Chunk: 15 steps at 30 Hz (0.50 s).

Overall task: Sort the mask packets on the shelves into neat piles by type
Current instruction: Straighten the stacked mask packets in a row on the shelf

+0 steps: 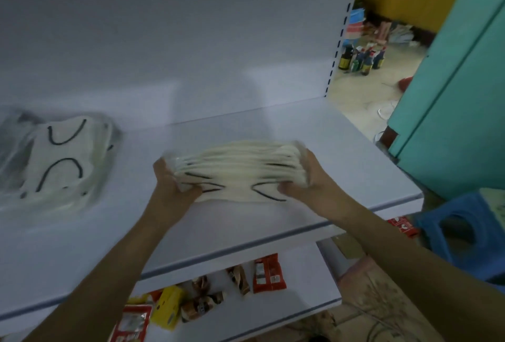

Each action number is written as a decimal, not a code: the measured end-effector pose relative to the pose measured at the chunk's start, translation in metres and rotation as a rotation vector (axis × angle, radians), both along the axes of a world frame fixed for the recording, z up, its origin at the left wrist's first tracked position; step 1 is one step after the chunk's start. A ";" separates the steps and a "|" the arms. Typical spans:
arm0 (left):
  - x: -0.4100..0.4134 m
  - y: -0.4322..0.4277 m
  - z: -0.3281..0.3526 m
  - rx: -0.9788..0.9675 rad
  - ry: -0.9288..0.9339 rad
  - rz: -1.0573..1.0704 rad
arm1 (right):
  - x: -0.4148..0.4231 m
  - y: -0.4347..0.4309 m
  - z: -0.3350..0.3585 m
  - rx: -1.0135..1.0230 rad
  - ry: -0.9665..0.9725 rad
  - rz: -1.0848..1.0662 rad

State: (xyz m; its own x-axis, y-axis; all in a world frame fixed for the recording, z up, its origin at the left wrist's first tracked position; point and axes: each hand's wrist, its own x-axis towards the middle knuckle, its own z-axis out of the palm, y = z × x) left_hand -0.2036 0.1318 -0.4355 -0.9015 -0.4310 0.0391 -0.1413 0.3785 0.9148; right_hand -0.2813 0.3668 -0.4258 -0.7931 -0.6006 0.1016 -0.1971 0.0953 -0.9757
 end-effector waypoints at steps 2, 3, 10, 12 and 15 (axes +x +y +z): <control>-0.029 0.014 -0.003 0.014 -0.014 0.000 | -0.030 0.017 -0.005 0.030 -0.006 -0.232; -0.046 0.023 -0.005 0.004 -0.012 -0.004 | -0.050 0.025 -0.009 0.039 -0.041 -0.350; -0.171 0.083 -0.021 -0.124 0.099 -0.042 | -0.172 0.062 -0.014 0.079 -0.037 -0.630; -0.202 0.092 -0.027 -0.076 0.152 -0.074 | -0.199 0.067 -0.016 0.067 -0.038 -0.641; -0.236 0.095 -0.034 -0.059 0.168 -0.072 | -0.231 0.069 -0.019 0.046 -0.060 -0.620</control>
